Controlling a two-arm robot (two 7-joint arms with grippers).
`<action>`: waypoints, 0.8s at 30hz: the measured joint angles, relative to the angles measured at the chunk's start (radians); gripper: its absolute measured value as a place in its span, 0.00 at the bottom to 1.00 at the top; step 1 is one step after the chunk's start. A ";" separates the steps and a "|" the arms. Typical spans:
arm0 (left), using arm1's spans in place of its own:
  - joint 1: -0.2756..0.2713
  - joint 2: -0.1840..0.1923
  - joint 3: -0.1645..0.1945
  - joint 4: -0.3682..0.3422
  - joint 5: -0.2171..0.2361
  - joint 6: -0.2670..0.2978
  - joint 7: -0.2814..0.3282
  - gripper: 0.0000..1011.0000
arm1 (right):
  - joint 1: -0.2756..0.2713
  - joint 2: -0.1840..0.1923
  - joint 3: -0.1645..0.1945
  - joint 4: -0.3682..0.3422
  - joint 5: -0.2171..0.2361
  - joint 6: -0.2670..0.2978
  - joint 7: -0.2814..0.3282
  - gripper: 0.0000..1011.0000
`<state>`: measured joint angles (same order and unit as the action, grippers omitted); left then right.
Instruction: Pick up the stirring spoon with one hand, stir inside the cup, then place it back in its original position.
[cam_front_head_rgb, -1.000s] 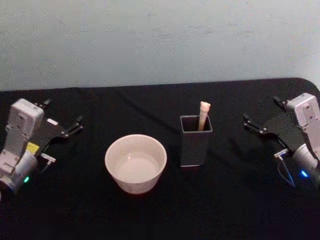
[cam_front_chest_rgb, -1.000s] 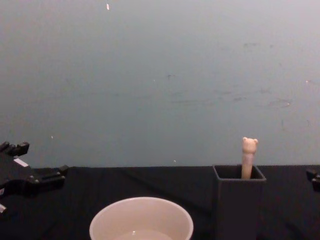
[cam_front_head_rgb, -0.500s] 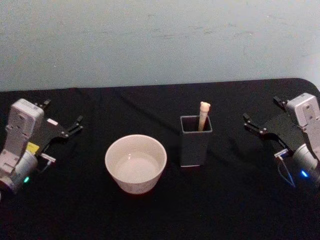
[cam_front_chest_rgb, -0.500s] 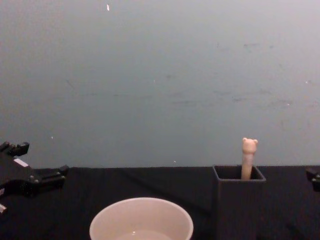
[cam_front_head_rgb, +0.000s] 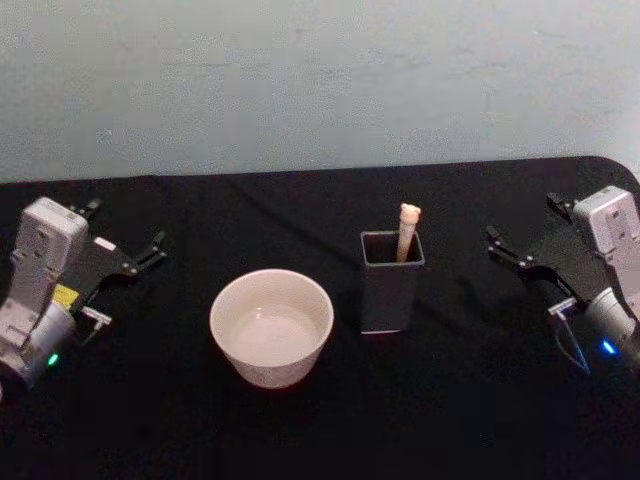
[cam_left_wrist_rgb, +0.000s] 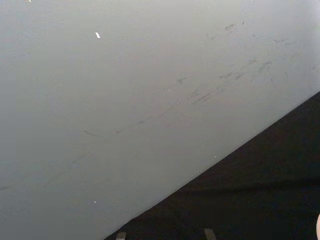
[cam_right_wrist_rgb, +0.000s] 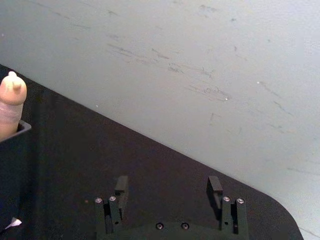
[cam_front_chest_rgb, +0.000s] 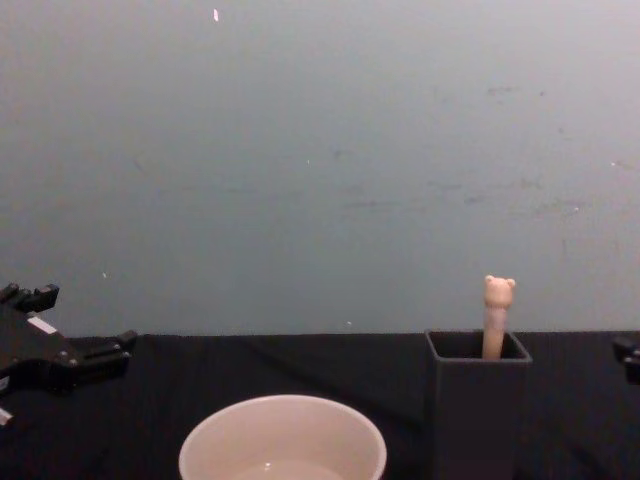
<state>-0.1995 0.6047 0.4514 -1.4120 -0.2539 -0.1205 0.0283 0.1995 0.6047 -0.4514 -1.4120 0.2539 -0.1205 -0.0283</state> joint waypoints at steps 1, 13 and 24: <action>0.000 0.000 0.000 0.000 0.000 0.000 0.000 0.99 | 0.000 0.000 0.000 0.000 0.000 0.000 0.000 0.99; 0.000 0.000 0.000 0.000 0.000 0.000 0.000 0.99 | -0.034 0.004 0.053 -0.061 0.104 0.014 0.109 0.99; 0.000 0.000 0.000 0.000 0.000 0.000 0.000 0.99 | -0.046 0.031 0.099 -0.113 0.346 0.071 0.431 0.99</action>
<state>-0.1995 0.6047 0.4514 -1.4119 -0.2539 -0.1205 0.0283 0.1532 0.6353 -0.3522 -1.5254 0.5997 -0.0497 0.4029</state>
